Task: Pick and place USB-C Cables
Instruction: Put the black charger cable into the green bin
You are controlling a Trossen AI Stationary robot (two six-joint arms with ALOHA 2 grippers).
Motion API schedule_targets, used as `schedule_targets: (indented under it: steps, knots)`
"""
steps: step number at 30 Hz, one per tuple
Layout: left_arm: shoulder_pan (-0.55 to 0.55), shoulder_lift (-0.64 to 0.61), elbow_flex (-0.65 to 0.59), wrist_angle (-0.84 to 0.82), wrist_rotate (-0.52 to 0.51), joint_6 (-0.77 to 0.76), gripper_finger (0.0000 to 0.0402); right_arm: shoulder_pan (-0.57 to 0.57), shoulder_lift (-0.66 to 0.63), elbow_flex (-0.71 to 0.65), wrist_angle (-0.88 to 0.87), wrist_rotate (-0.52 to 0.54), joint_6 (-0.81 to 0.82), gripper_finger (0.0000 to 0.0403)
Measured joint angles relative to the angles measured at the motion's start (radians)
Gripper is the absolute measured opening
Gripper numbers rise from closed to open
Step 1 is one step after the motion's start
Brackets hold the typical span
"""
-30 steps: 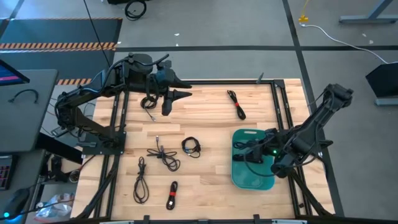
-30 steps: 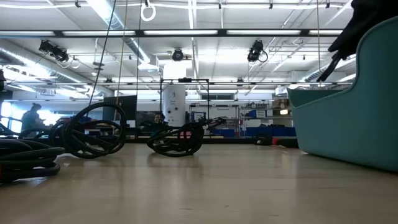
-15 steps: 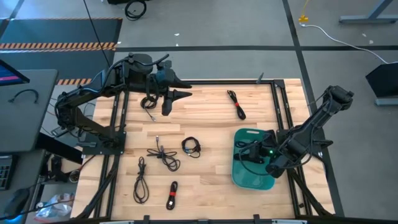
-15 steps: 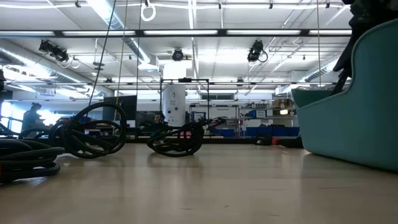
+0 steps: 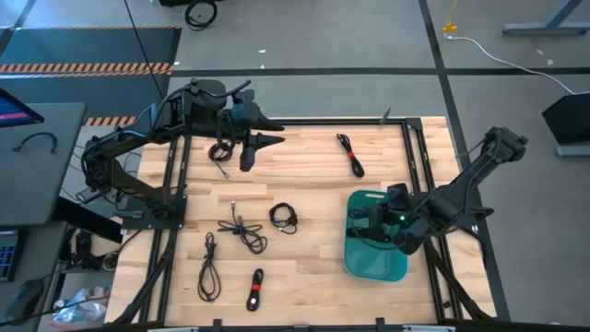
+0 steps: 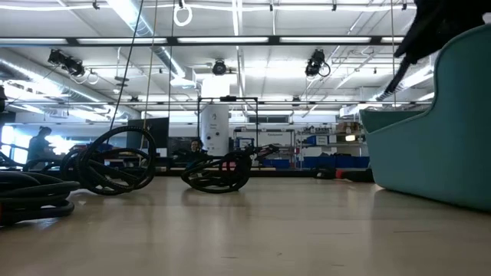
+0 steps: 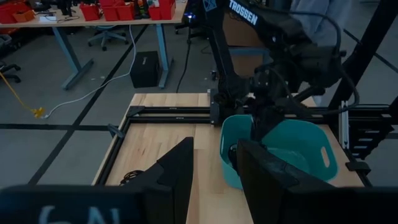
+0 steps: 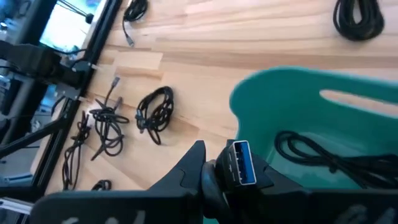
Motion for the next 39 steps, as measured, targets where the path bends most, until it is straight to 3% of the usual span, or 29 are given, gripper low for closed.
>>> schedule_targets:
  steps: [11,14,21,25,31,35,39]
  knots:
    - [0.000,0.000,0.000,0.000,0.000,-0.001,0.0130,-0.100,0.054,0.127,-0.190,-0.188,0.109,0.0049]
    - [0.000,0.000,0.000,0.000,0.000,-0.001,0.0130,-0.101,0.084,0.130,-0.228,-0.199,0.181,0.0049]
    - [0.000,0.000,0.000,0.000,0.000,0.005,0.0130,-0.062,0.151,0.130,-0.261,-0.329,0.330,0.0049]
    - [0.001,0.000,0.000,0.000,0.000,0.008,0.0130,-0.044,0.157,0.130,-0.272,-0.430,0.339,0.0049]
    - [0.001,0.000,0.000,-0.003,0.000,0.026,0.0130,-0.062,0.159,0.211,-0.480,-0.645,0.116,0.0049]
    - [0.001,0.000,0.000,-0.008,0.000,0.033,0.0130,-0.105,0.159,0.296,-0.636,-0.677,-0.059,0.0049]
    - [0.001,0.000,0.000,-0.013,0.000,0.032,0.0130,-0.163,0.154,0.334,-0.636,-0.671,-0.273,0.0049]
